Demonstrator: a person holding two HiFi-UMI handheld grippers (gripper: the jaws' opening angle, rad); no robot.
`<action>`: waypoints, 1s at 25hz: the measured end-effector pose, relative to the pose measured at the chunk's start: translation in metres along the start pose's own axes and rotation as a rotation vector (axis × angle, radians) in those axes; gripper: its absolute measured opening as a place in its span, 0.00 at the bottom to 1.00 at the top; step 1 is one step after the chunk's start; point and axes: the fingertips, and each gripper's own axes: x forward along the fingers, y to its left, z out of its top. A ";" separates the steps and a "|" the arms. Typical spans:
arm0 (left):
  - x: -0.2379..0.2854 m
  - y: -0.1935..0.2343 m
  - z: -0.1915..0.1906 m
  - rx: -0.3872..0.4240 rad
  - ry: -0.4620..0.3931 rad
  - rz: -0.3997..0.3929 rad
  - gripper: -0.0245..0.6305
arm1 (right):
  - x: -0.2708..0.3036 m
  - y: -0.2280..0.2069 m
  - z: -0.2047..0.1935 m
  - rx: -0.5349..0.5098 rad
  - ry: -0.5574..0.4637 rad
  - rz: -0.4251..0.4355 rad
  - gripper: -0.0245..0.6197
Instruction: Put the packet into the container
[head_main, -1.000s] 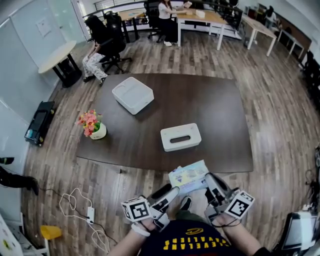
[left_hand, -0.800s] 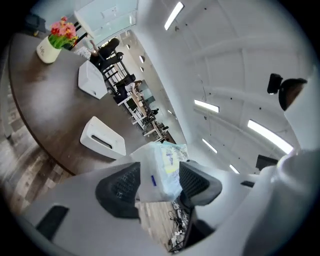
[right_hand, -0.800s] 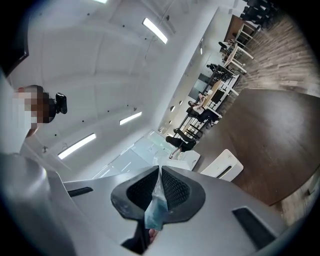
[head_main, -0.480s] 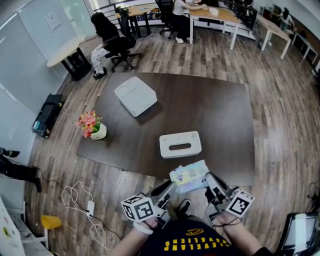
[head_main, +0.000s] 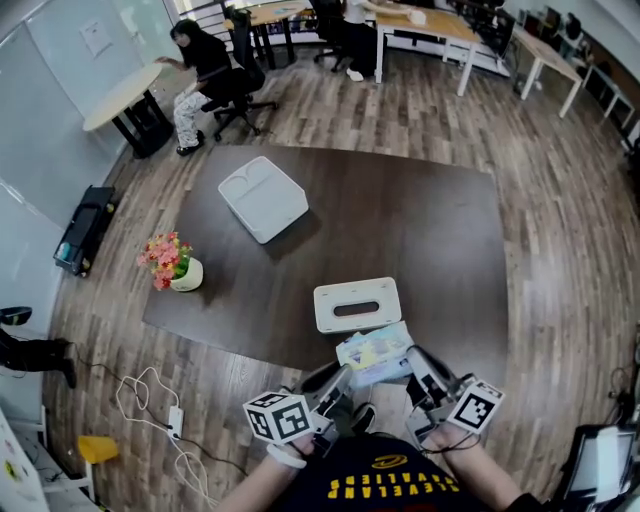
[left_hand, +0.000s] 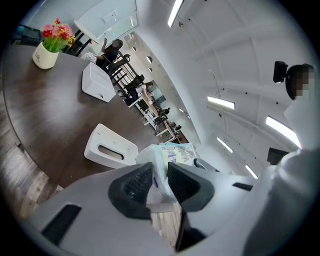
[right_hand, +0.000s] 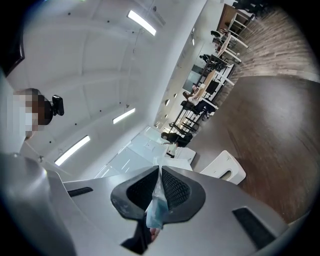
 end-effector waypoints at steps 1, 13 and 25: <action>0.003 0.004 0.004 0.016 0.010 0.019 0.18 | 0.007 -0.002 0.001 -0.001 0.013 -0.001 0.08; 0.029 0.045 0.069 0.120 0.059 0.049 0.12 | 0.068 -0.056 -0.011 -0.320 0.297 -0.266 0.08; 0.055 0.072 0.086 0.120 0.123 0.046 0.12 | 0.097 -0.092 -0.011 -0.351 0.399 -0.343 0.08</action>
